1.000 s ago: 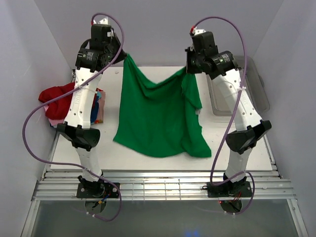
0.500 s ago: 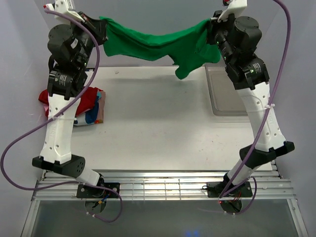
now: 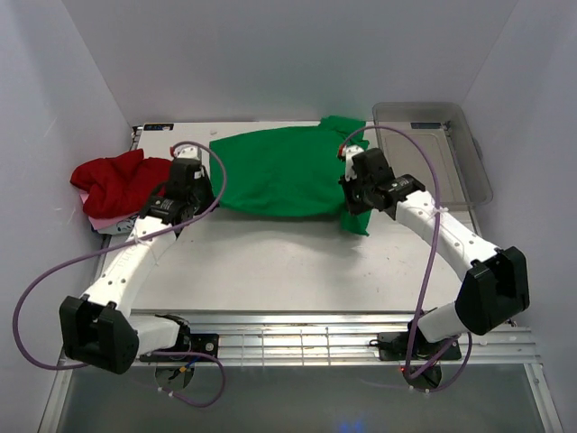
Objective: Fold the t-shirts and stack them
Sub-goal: Flatten the tshirt out
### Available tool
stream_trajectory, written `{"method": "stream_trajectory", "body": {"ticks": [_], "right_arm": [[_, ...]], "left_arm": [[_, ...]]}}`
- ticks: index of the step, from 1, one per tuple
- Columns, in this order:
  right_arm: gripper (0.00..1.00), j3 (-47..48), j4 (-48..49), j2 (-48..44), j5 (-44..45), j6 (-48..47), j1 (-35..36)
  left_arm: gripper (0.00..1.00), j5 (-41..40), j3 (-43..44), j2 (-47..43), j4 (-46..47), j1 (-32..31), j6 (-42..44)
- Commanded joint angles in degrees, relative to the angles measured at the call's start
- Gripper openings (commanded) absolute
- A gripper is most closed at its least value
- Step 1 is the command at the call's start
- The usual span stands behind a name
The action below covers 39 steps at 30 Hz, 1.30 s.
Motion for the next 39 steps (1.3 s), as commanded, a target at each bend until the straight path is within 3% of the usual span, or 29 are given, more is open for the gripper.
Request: {"method": "stream_trajectory", "body": {"ticks": [1, 5, 10, 12, 13, 16, 19, 21, 23, 25, 27, 31, 39], "right_arm": [[0.08, -1.34, -4.45, -7.13, -2.69, 5.5, 2.13], [0.08, -2.14, -13.34, -7.13, -3.57, 10.69, 3.37], [0.08, -3.54, -23.8, -4.77, -10.67, 13.78, 6.53], [0.18, -5.12, -27.24, -3.71, -13.57, 14.39, 7.76], [0.32, -6.87, -27.85, -3.35, -13.85, 14.74, 9.68], [0.43, -7.86, -28.74, -5.72, -12.63, 17.73, 13.56], [0.58, -6.37, -29.61, -8.88, -11.4, 20.02, 13.92], [0.62, -4.35, -30.23, -9.85, -7.99, 20.37, 13.92], [0.63, -3.55, -30.23, -9.59, -4.82, 20.37, 13.83], [0.62, -3.37, -30.23, -7.93, 0.98, 21.85, 13.83], [0.58, -3.46, -29.36, -5.65, 5.28, 23.18, 13.74], [0.11, -3.55, -23.58, -1.87, 10.48, 25.82, 12.52], [0.08, 4.35, -14.77, 12.18, 12.86, 21.87, 6.46]], "left_arm": [[0.0, -0.57, -2.68, -8.44, -5.72, 0.17, -2.59], [0.0, 1.2, -4.11, -8.63, -11.34, 0.08, -3.65], [0.0, 0.67, -0.15, -3.11, -23.38, 0.08, -5.41], [0.07, 0.58, 1.17, -1.34, -28.11, 0.08, -5.85], [0.14, 0.49, 1.43, -0.72, -29.36, 0.08, -6.37], [0.26, 1.19, 3.8, -2.03, -33.06, 0.08, -7.34], [0.27, 3.03, 7.58, -4.93, -36.22, 0.08, -8.04], [0.25, 3.74, 9.34, -6.34, -37.72, 0.08, -8.66], [0.16, 4.27, 9.0, -6.78, -37.64, 0.08, -9.27], [0.03, 4.18, 6.46, -6.52, -35.36, 0.08, -9.19], [0.0, 3.83, 4.87, -4.94, -32.03, 0.08, -9.54], [0.0, 4.09, 0.3, 0.59, -23.59, 0.08, -10.07], [0.0, 3.13, 2.14, 15.36, -13.56, 0.08, -7.87]]}}
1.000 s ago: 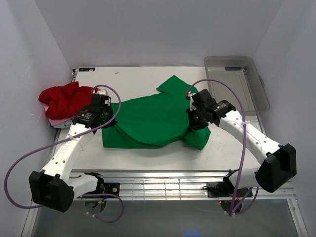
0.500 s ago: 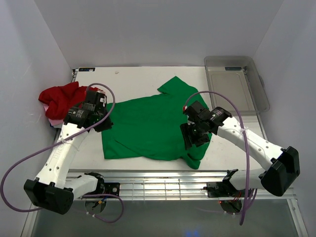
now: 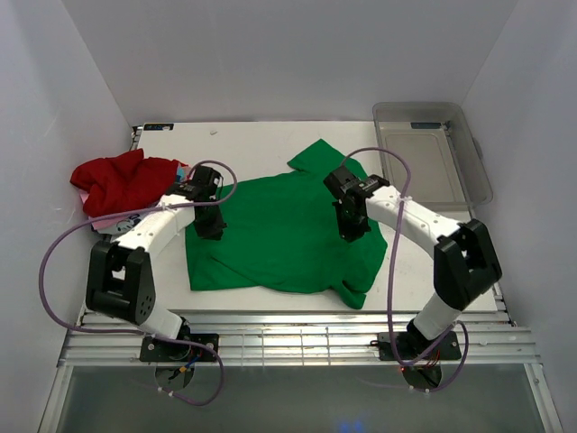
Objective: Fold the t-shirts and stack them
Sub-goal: Flatten the tshirt out
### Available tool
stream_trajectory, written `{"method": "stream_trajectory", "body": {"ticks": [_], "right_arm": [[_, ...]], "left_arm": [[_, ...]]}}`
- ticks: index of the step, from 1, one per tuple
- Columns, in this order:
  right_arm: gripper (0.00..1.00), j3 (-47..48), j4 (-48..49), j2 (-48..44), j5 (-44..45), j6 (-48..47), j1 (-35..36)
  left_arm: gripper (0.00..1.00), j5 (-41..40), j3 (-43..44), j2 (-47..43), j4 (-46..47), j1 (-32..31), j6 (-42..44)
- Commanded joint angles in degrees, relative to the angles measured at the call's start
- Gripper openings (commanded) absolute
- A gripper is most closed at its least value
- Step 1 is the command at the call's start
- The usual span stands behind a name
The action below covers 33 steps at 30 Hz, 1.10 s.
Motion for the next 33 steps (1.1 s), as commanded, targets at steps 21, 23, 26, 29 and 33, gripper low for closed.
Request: {"method": "stream_trajectory", "body": {"ticks": [21, 23, 26, 29, 33], "right_arm": [[0.08, 26.11, 6.33, 32.41, 0.26, -6.51, -10.73], [0.08, 29.1, 5.98, 35.65, 0.0, -7.38, -11.78], [0.08, 37.45, 4.67, 40.83, -0.09, -8.09, -13.8], [0.08, 48.25, 2.99, 46.63, -2.1, -8.96, -16.7], [0.08, 59.86, 1.85, 52.36, -5.97, -9.41, -20.39]], "left_arm": [[0.0, -2.01, 13.92, 28.66, 8.96, 3.06, 3.35], [0.0, -2.19, 18.39, 31.12, 8.43, 4.38, 3.62], [0.0, -1.93, 26.72, 35.94, 6.94, 5.35, 4.32], [0.0, -1.84, 37.35, 41.82, 5.0, 5.62, 5.46], [0.0, -2.9, 50.28, 48.42, 0.87, 5.79, 5.73]]}}
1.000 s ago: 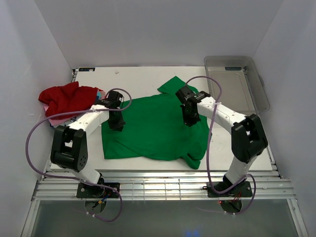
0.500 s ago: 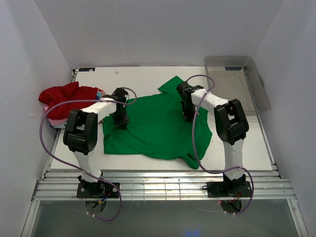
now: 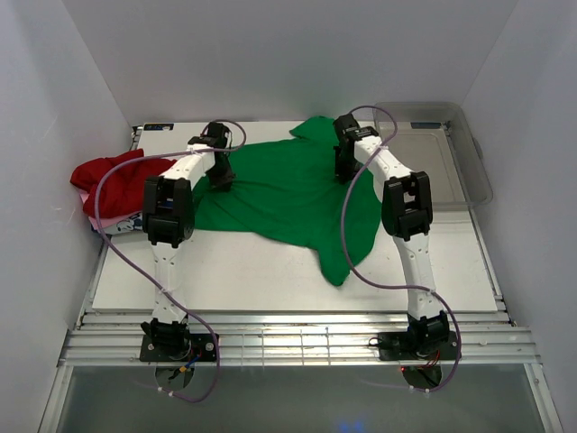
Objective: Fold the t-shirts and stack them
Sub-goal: Flatten the tshirt out
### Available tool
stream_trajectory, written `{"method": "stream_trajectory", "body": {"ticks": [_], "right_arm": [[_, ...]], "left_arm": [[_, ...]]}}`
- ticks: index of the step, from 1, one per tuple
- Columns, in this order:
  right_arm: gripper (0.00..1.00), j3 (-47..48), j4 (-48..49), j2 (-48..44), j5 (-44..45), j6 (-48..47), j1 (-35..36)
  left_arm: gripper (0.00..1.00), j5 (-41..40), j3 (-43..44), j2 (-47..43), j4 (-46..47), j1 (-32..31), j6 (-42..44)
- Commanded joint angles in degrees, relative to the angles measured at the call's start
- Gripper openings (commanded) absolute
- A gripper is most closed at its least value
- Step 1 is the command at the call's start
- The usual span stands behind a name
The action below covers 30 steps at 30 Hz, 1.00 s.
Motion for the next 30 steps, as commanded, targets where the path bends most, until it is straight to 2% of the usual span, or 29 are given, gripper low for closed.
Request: {"method": "stream_trajectory", "body": {"ticks": [1, 4, 7, 8, 9, 12, 17, 22, 25, 28, 30], "right_arm": [[0.08, 7.24, 0.05, 4.52, -3.75, -1.41, -4.49], [0.08, 5.07, 5.82, 3.31, -9.72, -3.59, -6.86], [0.08, -4.67, 13.57, -3.8, -14.04, -5.8, -7.39], [0.09, -7.48, 18.99, -8.52, -15.08, -6.76, -7.39], [0.13, -12.3, 21.39, -10.92, -15.44, -6.86, -7.39], [0.24, -18.21, 26.42, -18.65, -17.29, -7.21, -7.22], [0.27, -24.11, 25.2, -28.23, -18.17, -7.65, -4.77], [0.29, -29.2, 15.72, -31.76, -19.84, -7.47, -1.34], [0.35, -33.07, 11.33, -34.14, -20.63, -7.21, 1.3], [0.39, -39.75, 8.16, -38.52, -18.62, -5.81, 4.98], [0.4, -43.8, 5.7, -40.2, -14.67, -4.67, 6.4]], "left_arm": [[0.0, -1.96, 8.9, 4.29, -2.6, 0.31, 1.25], [0.0, -1.08, 10.15, 3.95, -0.43, 0.22, 1.95], [0.0, -0.73, 6.82, -0.87, 3.35, 0.22, 3.88], [0.0, -0.64, 5.67, -2.54, 5.8, 0.22, 4.14], [0.0, -0.55, 4.53, -4.3, 6.78, 0.13, 4.41], [0.0, 0.06, 0.57, -10.81, 9.16, 0.04, 5.02], [0.0, 1.2, -9.25, -15.82, 10.04, 0.13, 5.47], [0.0, 1.73, -17.88, -18.37, 11.97, 0.04, 3.97], [0.0, 0.77, -20.53, -18.82, 12.24, 0.13, 3.8], [0.21, -0.89, -20.53, -18.2, 11.28, 0.05, 4.41], [0.39, -1.34, -20.18, -18.03, 10.58, 0.13, 4.5]]}}
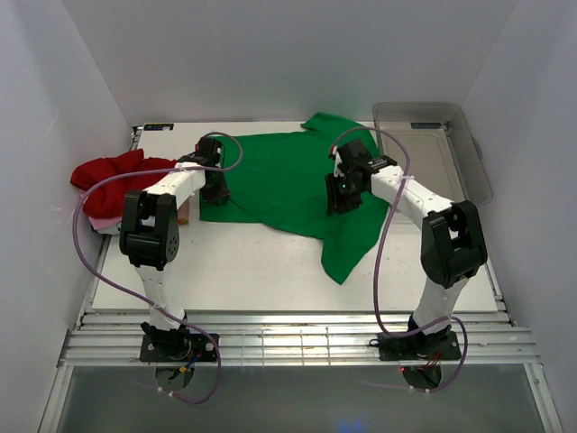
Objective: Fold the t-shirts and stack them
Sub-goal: Flatten the tshirt out
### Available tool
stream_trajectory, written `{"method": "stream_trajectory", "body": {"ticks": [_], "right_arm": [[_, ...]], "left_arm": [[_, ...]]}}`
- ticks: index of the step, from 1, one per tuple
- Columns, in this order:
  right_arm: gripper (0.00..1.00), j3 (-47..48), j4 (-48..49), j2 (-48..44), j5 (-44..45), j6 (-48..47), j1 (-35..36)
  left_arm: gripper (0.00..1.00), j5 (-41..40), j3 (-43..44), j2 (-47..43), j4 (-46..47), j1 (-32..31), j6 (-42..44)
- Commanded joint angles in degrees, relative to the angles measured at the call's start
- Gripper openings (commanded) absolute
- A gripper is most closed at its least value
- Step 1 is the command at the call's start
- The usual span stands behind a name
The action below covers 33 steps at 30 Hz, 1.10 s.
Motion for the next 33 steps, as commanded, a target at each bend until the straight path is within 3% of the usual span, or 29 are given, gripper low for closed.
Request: {"method": "stream_trajectory", "body": {"ticks": [1, 4, 11, 16, 23, 33], "right_arm": [[0.4, -4.99, -9.04, -4.73, 4.4, 2.42, 2.36], [0.4, -10.78, -11.25, -8.77, 5.73, 6.11, 3.94], [0.41, -22.74, -11.51, -18.43, 4.68, 11.91, 6.75], [0.48, -30.82, -8.8, -22.13, 3.1, 14.11, 8.51], [0.48, -36.37, -2.03, -21.18, 3.44, 15.34, 9.13], [0.49, -35.76, 3.77, -17.83, 2.56, 16.93, 9.22]], "left_arm": [[0.43, -1.8, 1.33, -1.87, 0.15, 0.04, 0.02], [0.52, -2.5, 0.98, -2.66, -0.12, 0.04, 0.02], [0.52, -3.91, 3.87, -3.11, 0.14, -0.04, -0.25], [0.55, -4.09, 7.74, -0.91, -0.56, -0.04, 0.28], [0.64, -4.09, 8.45, -1.78, -0.91, -0.04, -0.07], [0.69, -4.17, 7.57, -3.98, -0.91, -0.04, 0.72]]}}
